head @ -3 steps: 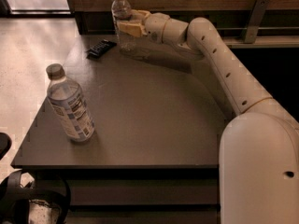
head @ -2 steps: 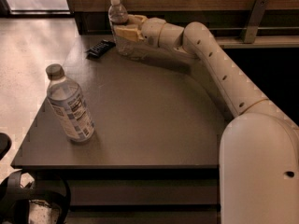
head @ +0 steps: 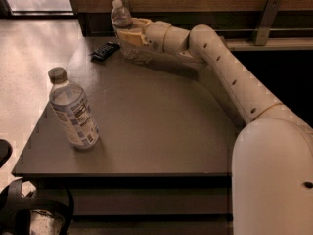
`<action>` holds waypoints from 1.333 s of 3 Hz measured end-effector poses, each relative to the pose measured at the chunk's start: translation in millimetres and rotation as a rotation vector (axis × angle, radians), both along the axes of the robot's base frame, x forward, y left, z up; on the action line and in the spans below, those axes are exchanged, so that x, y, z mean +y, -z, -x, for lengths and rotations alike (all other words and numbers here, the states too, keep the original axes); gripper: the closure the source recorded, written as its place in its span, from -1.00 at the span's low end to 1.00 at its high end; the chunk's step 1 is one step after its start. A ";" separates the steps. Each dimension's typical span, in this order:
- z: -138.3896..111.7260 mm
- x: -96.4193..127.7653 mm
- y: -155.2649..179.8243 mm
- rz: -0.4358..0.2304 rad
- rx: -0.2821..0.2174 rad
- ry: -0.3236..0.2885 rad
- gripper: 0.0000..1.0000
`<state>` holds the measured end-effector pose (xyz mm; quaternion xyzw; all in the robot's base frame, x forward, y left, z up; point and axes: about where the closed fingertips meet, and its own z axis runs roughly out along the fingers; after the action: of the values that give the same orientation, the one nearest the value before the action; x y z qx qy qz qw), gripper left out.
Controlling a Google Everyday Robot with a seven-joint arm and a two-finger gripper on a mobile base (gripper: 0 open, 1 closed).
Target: Move water bottle near rxbar blueberry
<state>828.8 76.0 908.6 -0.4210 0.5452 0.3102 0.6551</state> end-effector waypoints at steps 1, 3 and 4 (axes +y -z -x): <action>0.2 0.2 -0.2 0.004 0.001 0.002 1.00; 0.2 0.2 -1.9 0.004 0.001 0.002 1.00; 0.2 0.2 -2.7 0.004 0.001 0.002 1.00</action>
Offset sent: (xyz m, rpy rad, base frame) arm 0.0072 -0.0137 -0.0218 -0.0300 0.1159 -0.0210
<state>828.6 76.2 911.3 -0.4216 0.5466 0.3088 0.6543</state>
